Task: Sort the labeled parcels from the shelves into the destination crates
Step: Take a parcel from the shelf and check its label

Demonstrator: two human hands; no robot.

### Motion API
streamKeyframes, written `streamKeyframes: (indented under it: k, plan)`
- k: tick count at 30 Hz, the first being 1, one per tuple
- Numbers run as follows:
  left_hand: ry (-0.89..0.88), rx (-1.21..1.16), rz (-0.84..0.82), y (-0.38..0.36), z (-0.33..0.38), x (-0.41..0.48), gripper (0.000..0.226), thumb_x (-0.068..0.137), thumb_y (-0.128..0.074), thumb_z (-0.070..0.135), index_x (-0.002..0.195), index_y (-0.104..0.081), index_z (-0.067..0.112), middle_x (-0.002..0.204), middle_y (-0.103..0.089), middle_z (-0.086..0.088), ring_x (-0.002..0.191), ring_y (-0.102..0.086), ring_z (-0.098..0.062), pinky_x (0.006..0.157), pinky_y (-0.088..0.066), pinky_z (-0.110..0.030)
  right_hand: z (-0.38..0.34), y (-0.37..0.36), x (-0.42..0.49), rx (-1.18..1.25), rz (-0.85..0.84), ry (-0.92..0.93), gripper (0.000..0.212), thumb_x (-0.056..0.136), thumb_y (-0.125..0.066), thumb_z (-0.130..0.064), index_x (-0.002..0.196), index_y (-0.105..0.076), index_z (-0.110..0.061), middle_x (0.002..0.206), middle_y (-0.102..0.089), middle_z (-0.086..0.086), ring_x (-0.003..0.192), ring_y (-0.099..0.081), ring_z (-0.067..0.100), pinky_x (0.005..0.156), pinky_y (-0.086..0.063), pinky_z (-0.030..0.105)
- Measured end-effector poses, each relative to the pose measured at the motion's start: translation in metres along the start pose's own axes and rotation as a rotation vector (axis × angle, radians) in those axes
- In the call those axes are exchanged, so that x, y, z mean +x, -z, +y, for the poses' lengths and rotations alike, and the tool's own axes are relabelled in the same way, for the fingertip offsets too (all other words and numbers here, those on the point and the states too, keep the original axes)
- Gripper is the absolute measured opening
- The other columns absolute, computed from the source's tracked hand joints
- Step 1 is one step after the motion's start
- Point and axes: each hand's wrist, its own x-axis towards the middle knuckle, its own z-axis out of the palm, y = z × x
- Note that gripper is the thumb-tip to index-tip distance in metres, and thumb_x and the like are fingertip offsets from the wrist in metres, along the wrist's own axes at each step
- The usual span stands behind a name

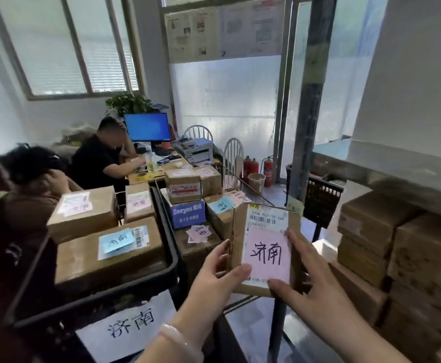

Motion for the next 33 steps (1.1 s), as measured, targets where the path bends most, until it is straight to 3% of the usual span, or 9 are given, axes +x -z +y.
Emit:
streamKeyframes:
  k: [5, 8, 12, 15, 18, 21, 23, 25, 33]
  plan:
    - [0.004, -0.120, 0.120, 0.081, 0.010, 0.017, 0.072, 0.054, -0.088, 0.050, 0.119, -0.055, 0.046, 0.104, -0.076, 0.002, 0.096, -0.074, -0.021, 0.078, -0.061, -0.035, -0.029, -0.064, 0.041, 0.099, -0.111, 0.068, 0.081, 0.071, -0.060, -0.072, 0.134, -0.009, -0.075, 0.139, -0.005, -0.054, 0.139, -0.023, -0.005, 0.101, -0.041, 0.033]
    - [0.024, -0.173, 0.167, 0.135, 0.020, 0.024, 0.073, 0.051, -0.090, 0.051, 0.114, -0.054, 0.048, 0.107, -0.075, -0.002, 0.098, -0.073, -0.024, 0.080, -0.061, -0.040, -0.042, -0.102, 0.061, 0.151, -0.149, 0.103, 0.073, 0.074, -0.054, -0.071, 0.134, -0.013, -0.074, 0.141, -0.008, -0.052, 0.139, -0.025, -0.003, 0.104, -0.041, 0.036]
    - [0.007, -0.178, 0.302, 0.205, 0.036, 0.033, 0.052, 0.078, -0.077, 0.044, 0.125, -0.056, 0.033, 0.101, -0.077, 0.002, 0.091, -0.075, -0.025, 0.071, -0.061, -0.039, -0.058, -0.151, 0.082, 0.204, -0.192, 0.130, 0.070, 0.071, -0.047, -0.077, 0.134, -0.019, -0.073, 0.139, -0.011, -0.053, 0.140, -0.027, 0.000, 0.107, -0.040, 0.038]
    - [0.008, -0.121, 0.442, 0.253, 0.043, 0.034, 0.052, 0.075, -0.075, 0.049, 0.122, -0.060, 0.033, 0.108, -0.075, 0.000, 0.099, -0.072, -0.025, 0.079, -0.060, -0.042, -0.068, -0.176, 0.095, 0.202, -0.227, 0.155, 0.069, 0.072, -0.046, -0.077, 0.136, -0.020, -0.071, 0.138, -0.008, -0.054, 0.139, -0.029, 0.001, 0.101, -0.041, 0.029]
    - [0.066, -0.104, 0.481, 0.289, 0.038, 0.034, 0.044, 0.084, -0.071, 0.044, 0.124, -0.061, 0.030, 0.111, -0.074, -0.006, 0.105, -0.070, -0.028, 0.085, -0.059, -0.047, -0.071, -0.192, 0.106, 0.205, -0.261, 0.140, 0.064, 0.076, -0.046, -0.073, 0.135, -0.021, -0.072, 0.135, -0.008, -0.057, 0.142, -0.025, 0.002, 0.106, -0.038, 0.034]
    - [0.116, -0.109, 0.507, 0.307, 0.030, 0.036, 0.040, 0.087, -0.068, 0.043, 0.124, -0.062, 0.029, 0.111, -0.075, -0.006, 0.106, -0.069, -0.030, 0.086, -0.059, -0.049, -0.070, -0.205, 0.111, 0.207, -0.272, 0.108, 0.064, 0.073, -0.044, -0.076, 0.133, -0.023, -0.073, 0.135, -0.008, -0.055, 0.139, -0.028, -0.001, 0.108, -0.039, 0.036]
    - [0.130, -0.123, 0.521, 0.311, 0.029, 0.042, 0.033, 0.088, -0.067, 0.043, 0.118, -0.066, 0.030, 0.108, -0.076, -0.004, 0.105, -0.069, -0.030, 0.084, -0.059, -0.050, -0.072, -0.211, 0.112, 0.209, -0.268, 0.106, 0.063, 0.073, -0.044, -0.075, 0.132, -0.023, -0.074, 0.136, -0.011, -0.053, 0.132, -0.024, -0.017, 0.095, -0.038, 0.014]
    - [0.143, -0.133, 0.521, 0.310, 0.033, 0.052, 0.029, 0.087, -0.068, 0.043, 0.112, -0.068, 0.030, 0.103, -0.077, -0.003, 0.105, -0.069, -0.030, 0.085, -0.058, -0.050, -0.074, -0.215, 0.113, 0.200, -0.273, 0.102, 0.060, 0.075, -0.043, -0.073, 0.131, -0.023, -0.075, 0.140, -0.016, -0.045, 0.125, -0.018, -0.028, 0.081, -0.034, 0.005]
    - [0.205, -0.039, 0.530, 0.286, 0.074, 0.123, 0.027, 0.089, -0.061, 0.050, 0.105, -0.057, 0.027, 0.104, -0.070, -0.006, 0.101, -0.064, -0.029, 0.097, -0.050, -0.052, -0.066, -0.210, 0.121, 0.169, -0.241, 0.053, 0.055, 0.077, -0.043, -0.070, 0.128, -0.025, -0.076, 0.147, -0.019, -0.038, 0.130, -0.035, -0.009, 0.084, -0.036, 0.008]
